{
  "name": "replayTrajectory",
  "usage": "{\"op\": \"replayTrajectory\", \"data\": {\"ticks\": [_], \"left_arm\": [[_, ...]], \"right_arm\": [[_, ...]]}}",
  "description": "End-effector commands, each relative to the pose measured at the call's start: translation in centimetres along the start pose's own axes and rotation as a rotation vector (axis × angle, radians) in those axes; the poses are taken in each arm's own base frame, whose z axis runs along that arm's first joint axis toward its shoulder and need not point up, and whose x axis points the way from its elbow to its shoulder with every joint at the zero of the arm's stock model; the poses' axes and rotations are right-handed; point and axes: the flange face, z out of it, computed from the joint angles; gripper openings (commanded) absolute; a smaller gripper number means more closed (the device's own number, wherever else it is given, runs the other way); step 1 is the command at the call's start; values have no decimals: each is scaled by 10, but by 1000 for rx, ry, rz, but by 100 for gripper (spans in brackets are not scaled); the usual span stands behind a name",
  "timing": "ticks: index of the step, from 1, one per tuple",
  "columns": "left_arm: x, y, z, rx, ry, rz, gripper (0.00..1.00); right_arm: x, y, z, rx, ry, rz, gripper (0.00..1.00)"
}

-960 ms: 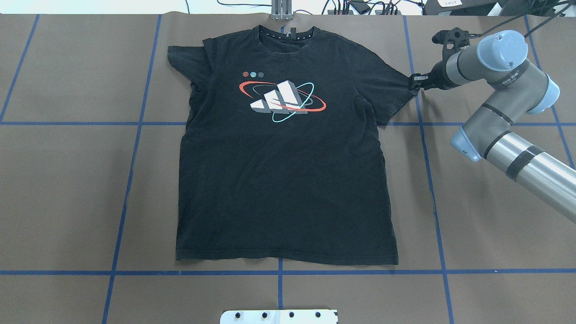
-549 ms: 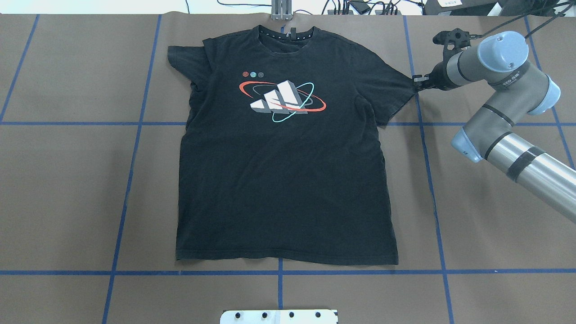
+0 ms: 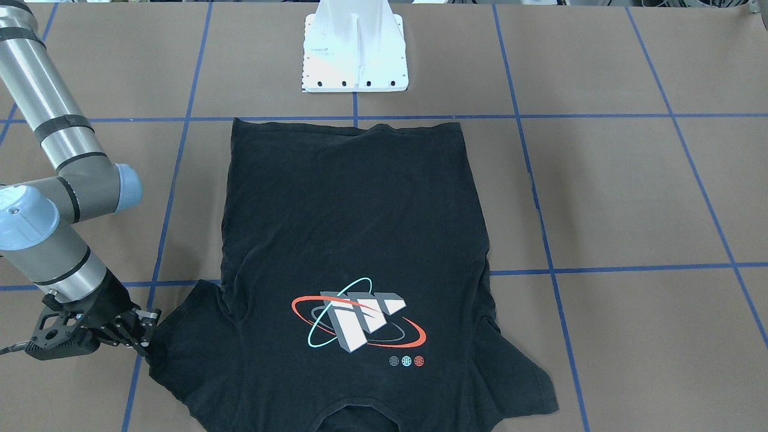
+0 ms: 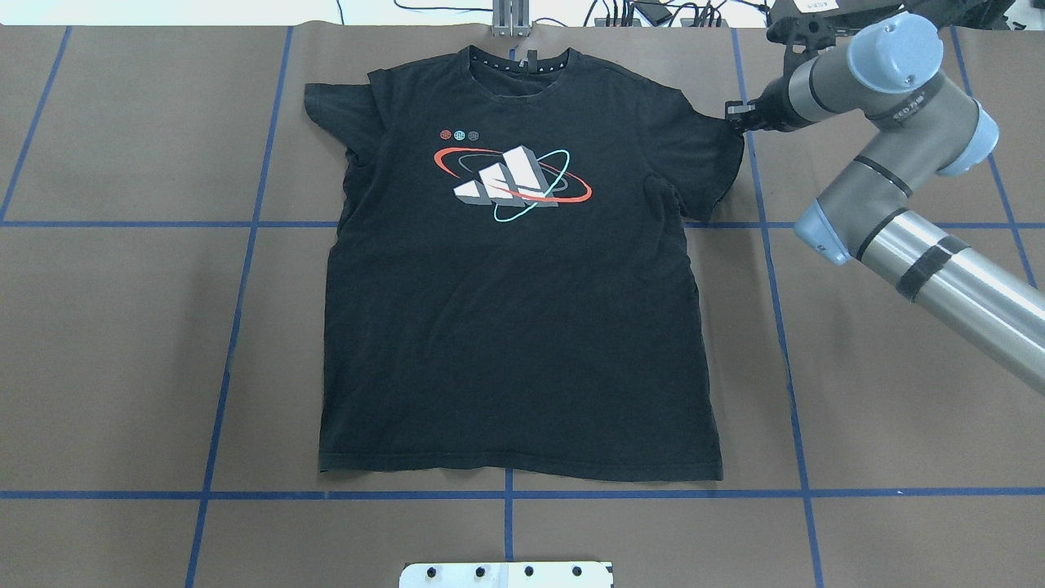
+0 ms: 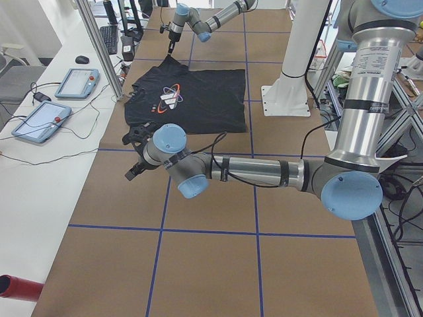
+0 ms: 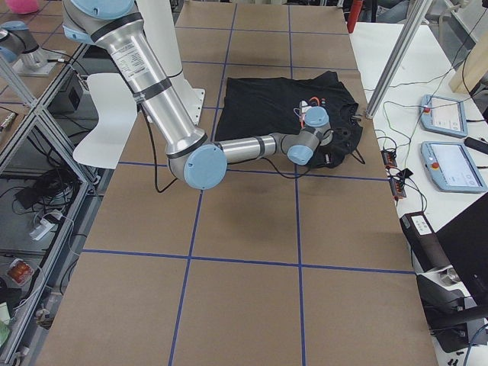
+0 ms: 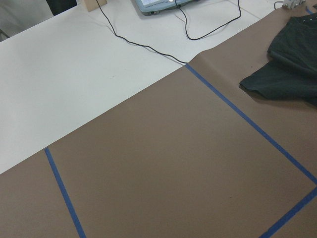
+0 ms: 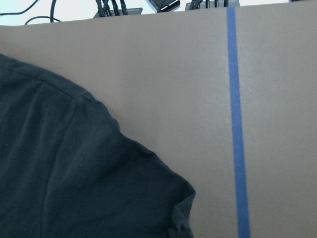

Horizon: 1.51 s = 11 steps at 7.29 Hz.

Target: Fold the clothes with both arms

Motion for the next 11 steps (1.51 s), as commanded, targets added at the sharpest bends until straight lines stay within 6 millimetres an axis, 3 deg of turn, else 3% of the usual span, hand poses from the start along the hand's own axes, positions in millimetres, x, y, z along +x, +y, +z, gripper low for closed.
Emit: {"op": "replayTrajectory", "data": {"ticks": [1,2,4,5,7,10,11], "left_arm": [[-1,3,2,-2,0,-1,100],[-1,2,2,-1,1,0,100],[-2,3,2,-2,-1,-3,100],[-2,2,2,-2,0,-1,100],[-2,3,2,-3,0,-4,100],[-2,3,3,-4,0,-5,100],[-3,4,3,-6,0,-7,100]], "right_arm": [[-74,-34,-27,-11,29,59,0],[-115,-20,-26,-18,23,76,0],[-221,1,-19,12,67,143,0],[-245,5,-12,39,81,172,0],[-278,10,21,51,135,171,0],[-289,10,26,57,145,167,0],[-289,14,31,61,154,161,64]]}}
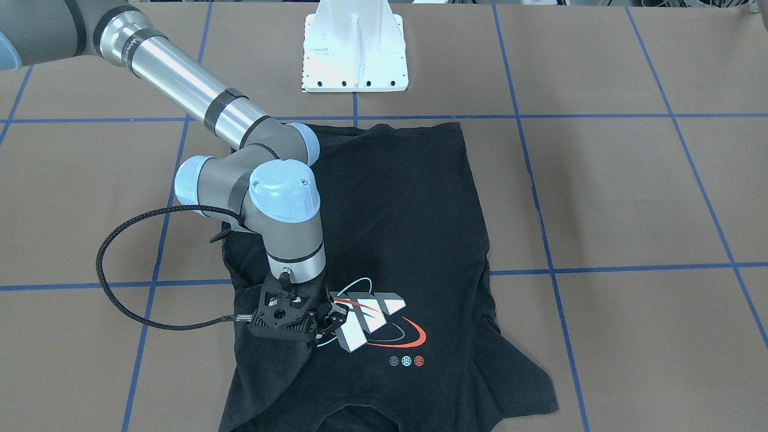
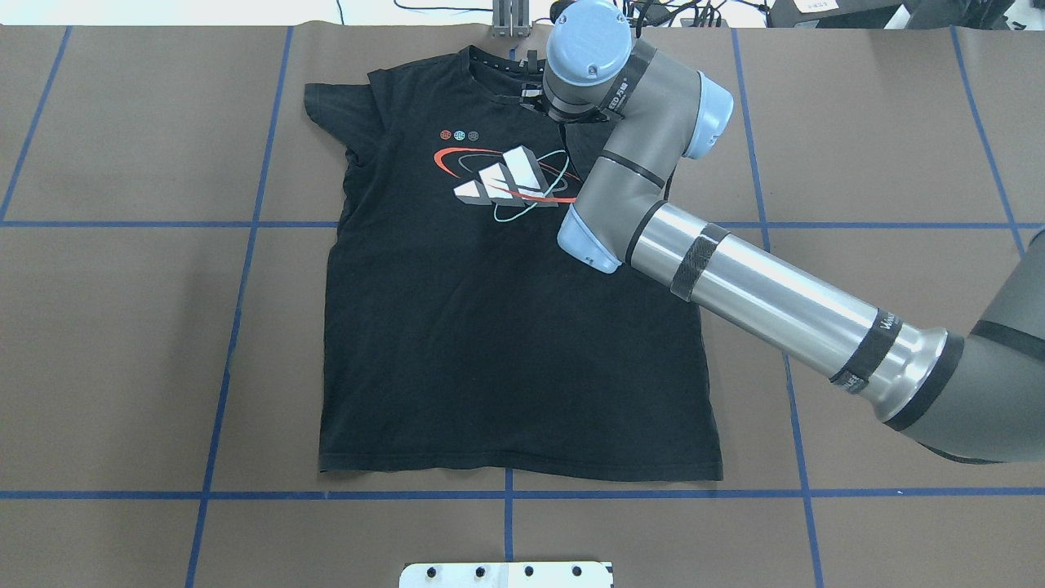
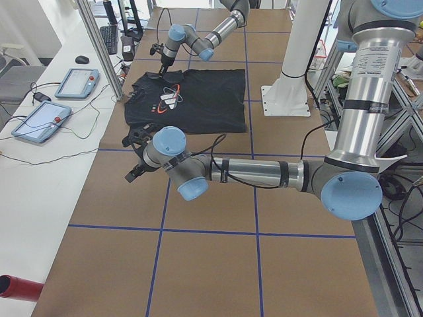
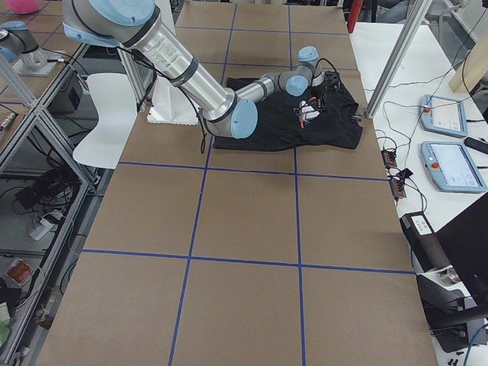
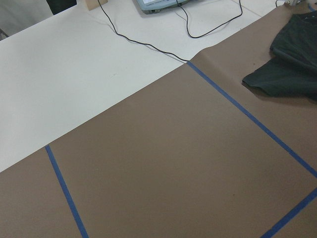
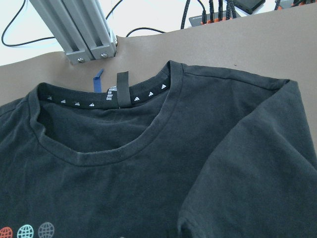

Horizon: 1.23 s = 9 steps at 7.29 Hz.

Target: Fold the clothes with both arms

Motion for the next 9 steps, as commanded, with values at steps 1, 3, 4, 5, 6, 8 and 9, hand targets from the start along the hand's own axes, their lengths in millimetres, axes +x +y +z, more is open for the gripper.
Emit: {"op": "replayTrajectory", "data": {"ticks": [1,3,4,5,6,8,9], "left_arm": [[-1,0,1,-1,0,-1,100],[6,-9,7,1,10,-14,100],[23,-38,22,12,38,-94,100],[52,-71,55,3,91,-152,100],[66,-106,83,0,110,-191,100],[94,-183,137,74,26,-264,100],[121,-201,177,109,13,-315,100]], "right_arm": [[-4,8,6,34,19,-9,99],[-3,-12,-5,5,8,-18,100],[8,-35,-16,-42,-21,-40,100],[24,-51,-19,-68,-29,-80,100],[45,-69,-22,-84,-34,-106,100],[154,-97,-38,-124,-69,-201,100],[218,-98,-49,-132,-74,-249,100]]}}
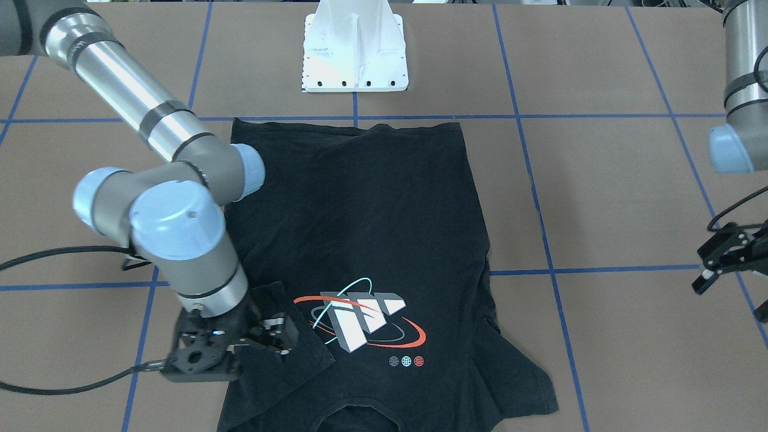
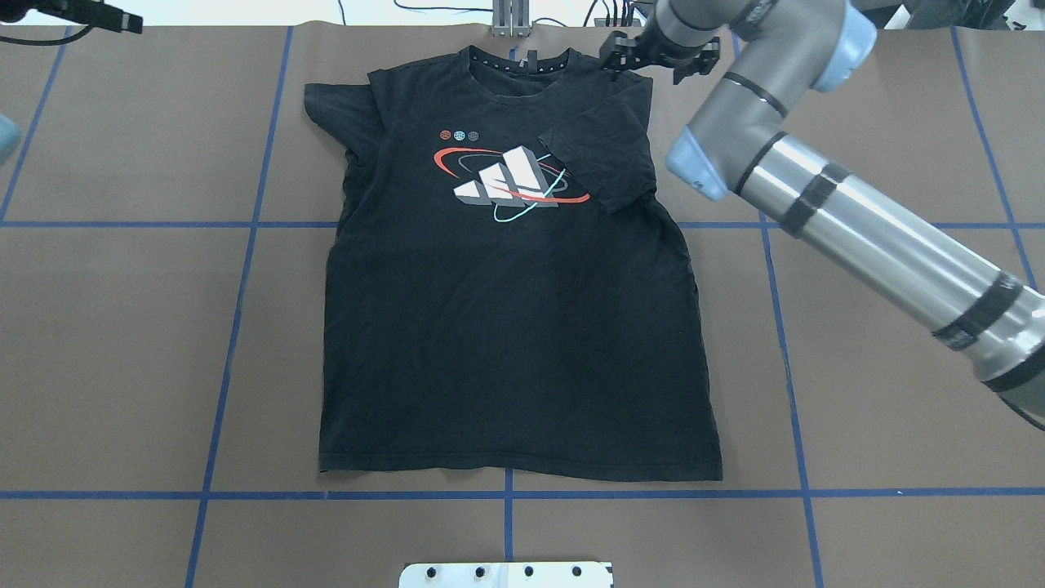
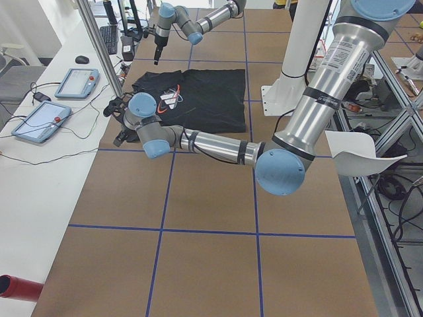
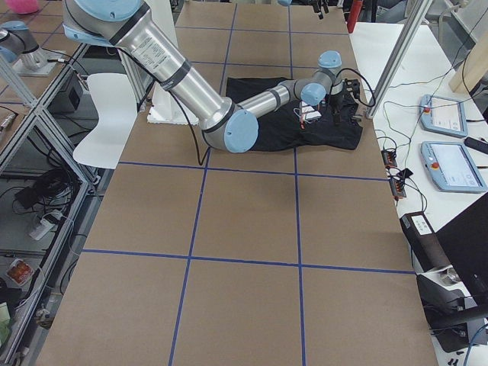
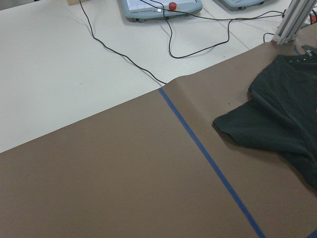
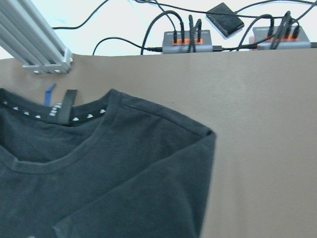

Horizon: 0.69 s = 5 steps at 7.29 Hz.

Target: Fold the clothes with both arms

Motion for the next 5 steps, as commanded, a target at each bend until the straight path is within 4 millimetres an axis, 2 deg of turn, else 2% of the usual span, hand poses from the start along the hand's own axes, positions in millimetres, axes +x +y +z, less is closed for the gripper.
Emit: {"op": "replayTrajectory", "data": {"ticks": [1,2,3,4,5], "left_arm": [[47,-30,75,94,-46,-111,100],[66,-24,105,109,-63,-134,100],[79,-25,130,125,-109,-137,100],[93,-12,156,103,-127,-170,100],[97,-2,175,89,-155,-211,99]], "right_arm": [[126,21,-32,-29,-18,-106,100],[171,29,-41,-44,-23,-133,100],[204,39,-47,-55,-23,-156,100],[224,43,-51,-58,-17,-170,100],[229,44,-50,-60,-11,-167,100]]}}
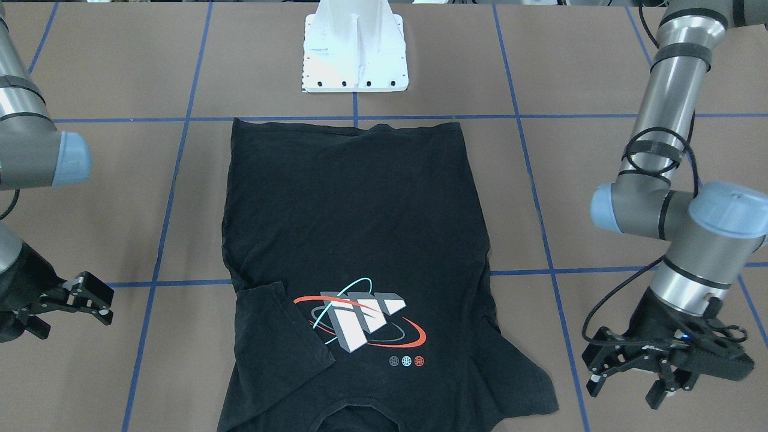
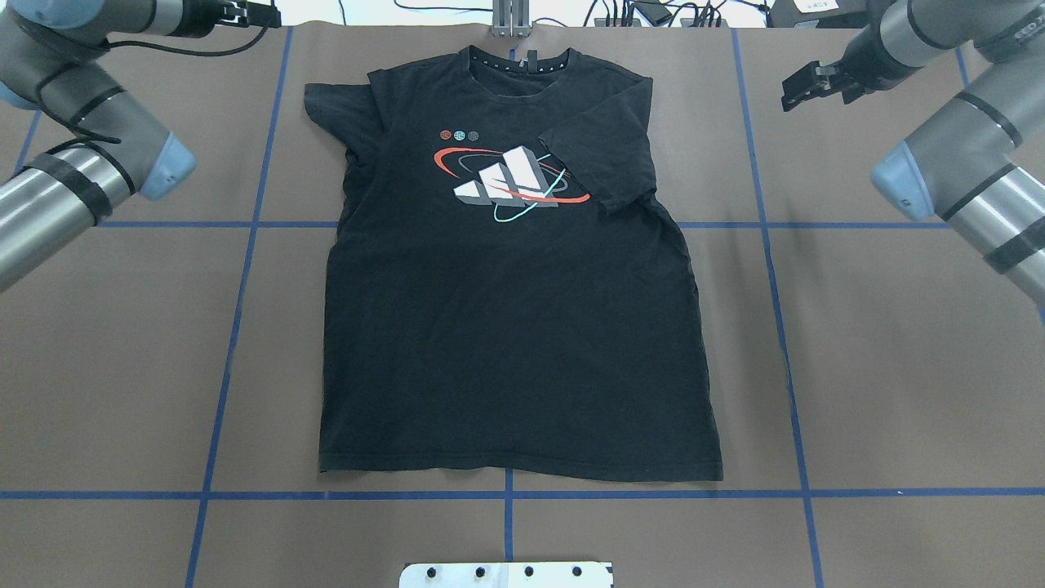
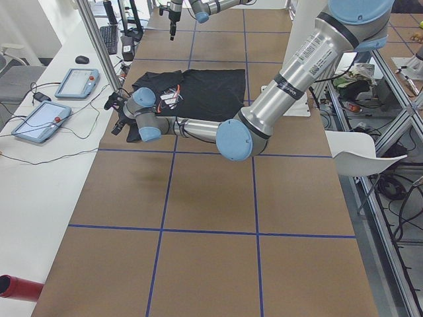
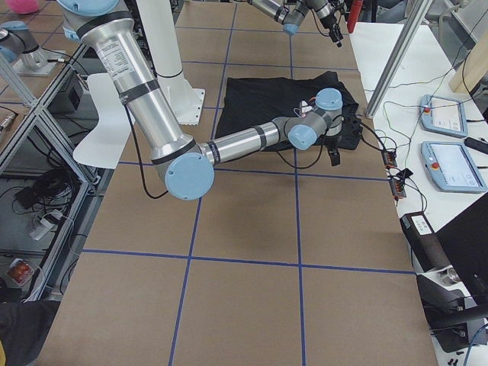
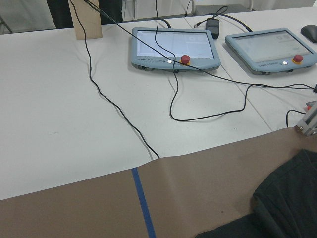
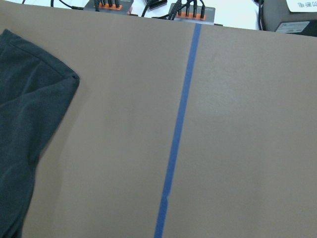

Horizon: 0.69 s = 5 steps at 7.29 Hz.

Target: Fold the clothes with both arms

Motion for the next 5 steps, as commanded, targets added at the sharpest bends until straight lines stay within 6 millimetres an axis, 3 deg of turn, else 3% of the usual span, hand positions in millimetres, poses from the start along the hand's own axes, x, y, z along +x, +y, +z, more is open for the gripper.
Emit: {"op": "replayTrajectory", "data": {"ticks": [1,3,5], "left_arm": [[28,43,43,8,-86,-98,99],[27,73,63,8,-146,-105,98],[48,74,78,6,-159,-115,89]], "right_arm": [[15,7,-2,-3,5,-9,100],[18,9,0,-6,10,-7,100],[19,10,0,-5,13,-5,100]]}}
